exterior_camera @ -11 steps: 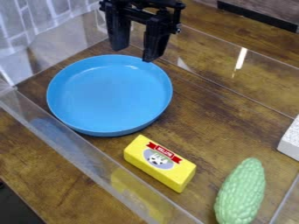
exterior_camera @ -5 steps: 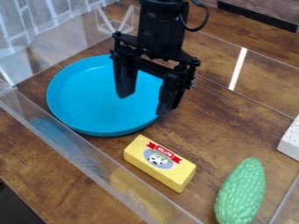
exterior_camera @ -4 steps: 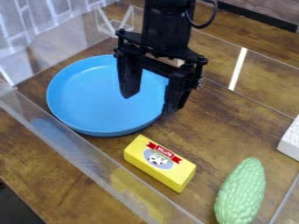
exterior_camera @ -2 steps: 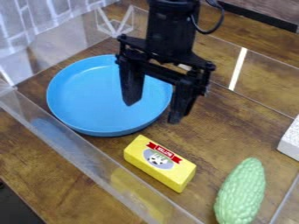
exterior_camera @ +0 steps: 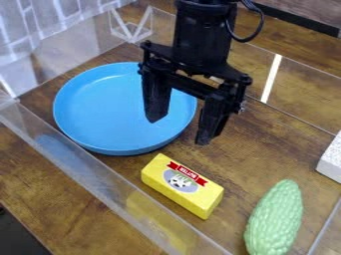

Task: Put the yellow block in the blue tray

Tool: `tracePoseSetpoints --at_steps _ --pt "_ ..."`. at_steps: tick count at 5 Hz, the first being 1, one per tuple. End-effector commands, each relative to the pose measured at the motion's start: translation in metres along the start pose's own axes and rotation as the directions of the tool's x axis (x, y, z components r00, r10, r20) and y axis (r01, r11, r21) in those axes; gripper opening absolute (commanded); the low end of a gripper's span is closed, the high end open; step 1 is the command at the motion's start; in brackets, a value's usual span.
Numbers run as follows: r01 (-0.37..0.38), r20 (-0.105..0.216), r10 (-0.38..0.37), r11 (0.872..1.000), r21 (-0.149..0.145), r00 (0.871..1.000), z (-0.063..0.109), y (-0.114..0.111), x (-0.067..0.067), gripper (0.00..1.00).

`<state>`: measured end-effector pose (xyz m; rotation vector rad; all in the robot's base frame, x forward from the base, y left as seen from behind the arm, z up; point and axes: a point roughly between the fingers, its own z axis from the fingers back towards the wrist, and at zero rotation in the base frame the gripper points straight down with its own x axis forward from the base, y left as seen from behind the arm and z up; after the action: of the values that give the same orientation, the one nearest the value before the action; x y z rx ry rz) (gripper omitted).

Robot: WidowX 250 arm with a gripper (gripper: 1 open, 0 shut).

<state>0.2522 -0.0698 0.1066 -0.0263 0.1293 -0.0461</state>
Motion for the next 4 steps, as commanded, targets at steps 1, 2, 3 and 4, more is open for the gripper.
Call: tracePoseSetpoints --at_steps 1,2,3,4 --pt "0.022 0.046 -0.022 1.000 -0.009 0.999 0.013 -0.006 0.008 1.00" --pt "0.076 0.037 -0.076 0.997 -0.003 0.996 0.004 -0.007 0.009 1.00" --pt "0.144 0.031 -0.144 0.990 0.006 0.989 -0.006 -0.008 0.006 1.00" --pt "0.219 0.034 -0.220 0.976 0.019 0.975 -0.010 -0.023 0.006 1.00"
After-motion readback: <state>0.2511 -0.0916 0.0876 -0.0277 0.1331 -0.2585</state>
